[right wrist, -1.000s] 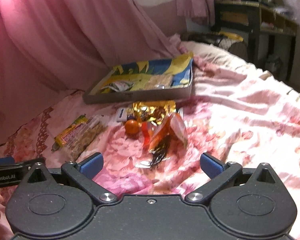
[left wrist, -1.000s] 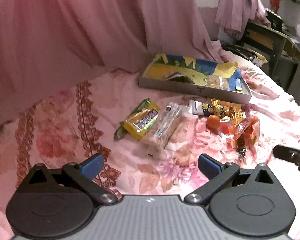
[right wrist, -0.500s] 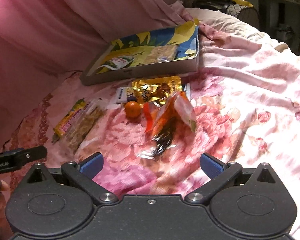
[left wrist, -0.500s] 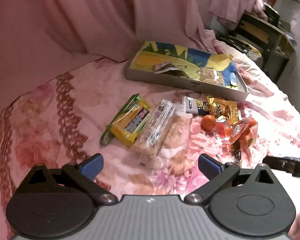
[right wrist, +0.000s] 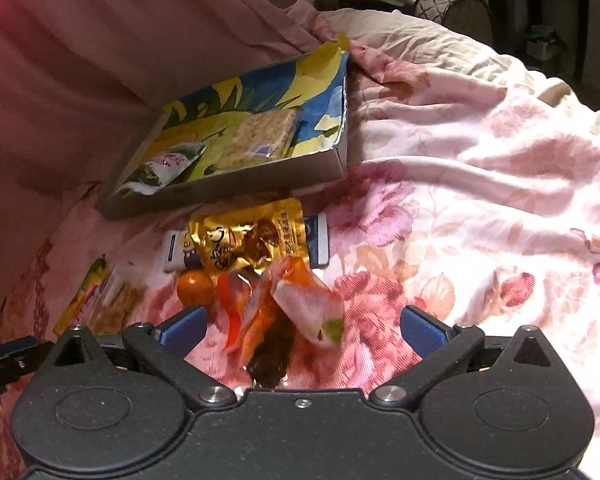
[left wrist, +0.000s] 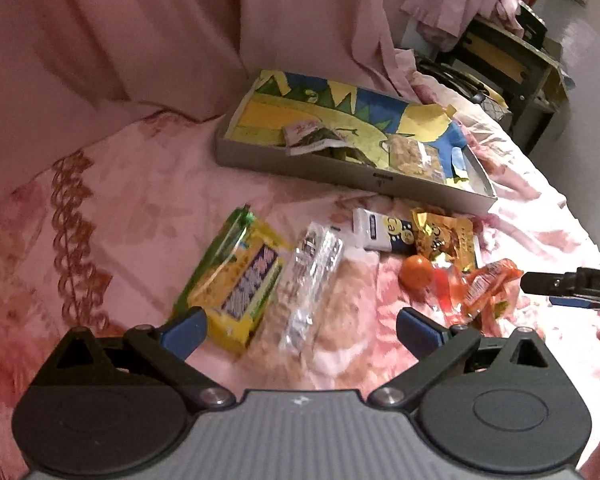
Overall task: Organize snacks
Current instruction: 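Move both tools back over the remaining snacks, then grasp the clear wrapped bar with the left tool while the right grasps the orange snack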
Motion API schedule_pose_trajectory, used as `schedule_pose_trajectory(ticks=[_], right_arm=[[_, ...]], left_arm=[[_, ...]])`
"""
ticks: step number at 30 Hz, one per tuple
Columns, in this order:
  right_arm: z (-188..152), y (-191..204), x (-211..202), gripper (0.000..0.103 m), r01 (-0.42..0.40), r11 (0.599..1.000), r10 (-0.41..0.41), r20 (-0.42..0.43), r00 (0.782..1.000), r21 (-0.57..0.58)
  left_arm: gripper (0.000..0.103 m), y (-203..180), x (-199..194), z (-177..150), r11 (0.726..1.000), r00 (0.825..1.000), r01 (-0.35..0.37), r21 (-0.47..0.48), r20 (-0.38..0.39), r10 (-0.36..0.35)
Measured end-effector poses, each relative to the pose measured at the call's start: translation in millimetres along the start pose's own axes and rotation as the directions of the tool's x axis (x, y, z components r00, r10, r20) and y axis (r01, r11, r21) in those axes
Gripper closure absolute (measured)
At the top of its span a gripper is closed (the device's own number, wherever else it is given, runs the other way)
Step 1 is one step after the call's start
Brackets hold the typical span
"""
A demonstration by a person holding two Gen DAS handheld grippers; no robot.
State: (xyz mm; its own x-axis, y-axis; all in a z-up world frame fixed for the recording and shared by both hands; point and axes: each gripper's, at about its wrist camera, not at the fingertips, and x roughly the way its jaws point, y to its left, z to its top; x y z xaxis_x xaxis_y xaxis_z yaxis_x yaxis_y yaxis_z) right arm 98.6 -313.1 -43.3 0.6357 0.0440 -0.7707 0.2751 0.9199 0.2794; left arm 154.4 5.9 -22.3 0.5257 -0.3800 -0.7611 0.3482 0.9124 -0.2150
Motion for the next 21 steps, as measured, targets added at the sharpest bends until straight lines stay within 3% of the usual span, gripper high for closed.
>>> schedule_pose_trajectory(ticks=[11, 15, 21], right_arm=[[9, 14, 31, 0.001, -0.011, 1.0, 0.011, 0.02, 1.0, -0.029], [12, 12, 43, 0.001, -0.083, 0.996, 0.083, 0.015, 0.996, 0.036], [11, 8, 51, 0.003, -0.112, 0.987, 0.112, 0.003, 0.994, 0.112]], left_arm=[[0.001, -7, 22, 7, 0.996, 0.998, 0.05, 0.076, 0.032, -0.053], [0.001, -9, 29, 8, 0.99, 0.993, 0.116, 0.078, 0.015, -0.117], [0.009, -7, 42, 6, 0.991, 0.992, 0.123, 0.055, -0.037, -0.121]])
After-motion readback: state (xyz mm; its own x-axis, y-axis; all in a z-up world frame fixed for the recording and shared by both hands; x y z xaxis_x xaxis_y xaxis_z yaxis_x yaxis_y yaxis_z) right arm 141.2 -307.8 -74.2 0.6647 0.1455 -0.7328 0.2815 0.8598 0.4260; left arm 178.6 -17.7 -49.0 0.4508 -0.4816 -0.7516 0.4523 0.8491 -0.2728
